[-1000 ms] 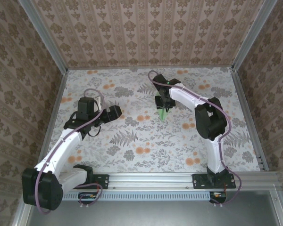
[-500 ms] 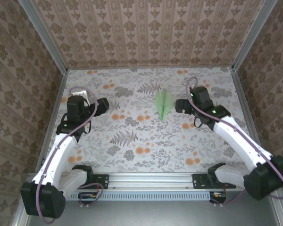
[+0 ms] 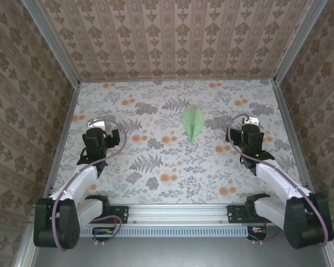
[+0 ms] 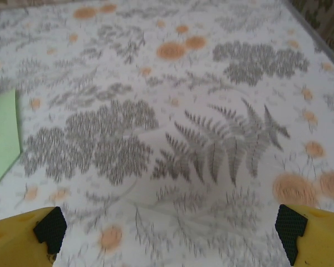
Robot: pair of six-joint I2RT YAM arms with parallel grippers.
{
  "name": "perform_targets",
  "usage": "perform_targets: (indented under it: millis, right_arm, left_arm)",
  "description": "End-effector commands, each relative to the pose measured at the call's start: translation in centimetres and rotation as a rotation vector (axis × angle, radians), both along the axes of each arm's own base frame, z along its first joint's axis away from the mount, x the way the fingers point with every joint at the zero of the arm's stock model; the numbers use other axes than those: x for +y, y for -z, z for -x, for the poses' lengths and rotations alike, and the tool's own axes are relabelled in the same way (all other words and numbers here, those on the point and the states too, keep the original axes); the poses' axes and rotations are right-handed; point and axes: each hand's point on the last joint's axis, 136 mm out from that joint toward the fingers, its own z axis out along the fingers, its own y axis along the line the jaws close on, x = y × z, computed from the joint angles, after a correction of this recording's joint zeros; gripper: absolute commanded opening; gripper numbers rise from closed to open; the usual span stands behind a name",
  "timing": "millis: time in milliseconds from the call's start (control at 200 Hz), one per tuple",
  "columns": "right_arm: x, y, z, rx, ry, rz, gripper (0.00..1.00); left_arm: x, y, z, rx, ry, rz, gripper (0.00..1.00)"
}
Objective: Fold a paper plane with a square sheet of paper (fold left side to right side)
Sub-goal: Reset both arms
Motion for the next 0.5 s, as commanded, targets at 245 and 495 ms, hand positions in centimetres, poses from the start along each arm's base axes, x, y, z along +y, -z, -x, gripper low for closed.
perform_targets:
  millis: [245,495]
  right_arm:
    - [0.5,-0.2,-5.6,-0.182,-0.133,0.082,1.0]
    - [0.4,3.0,-6.2,-0.169,-0.174,0.022,1.0]
  left_arm:
    - [-1.2,0.0,-3.7,-0.197,0.192,-0.019,1.0]
    - [-2.4,2.3,-4.6,-0.237,0.286,-0.026,1.0]
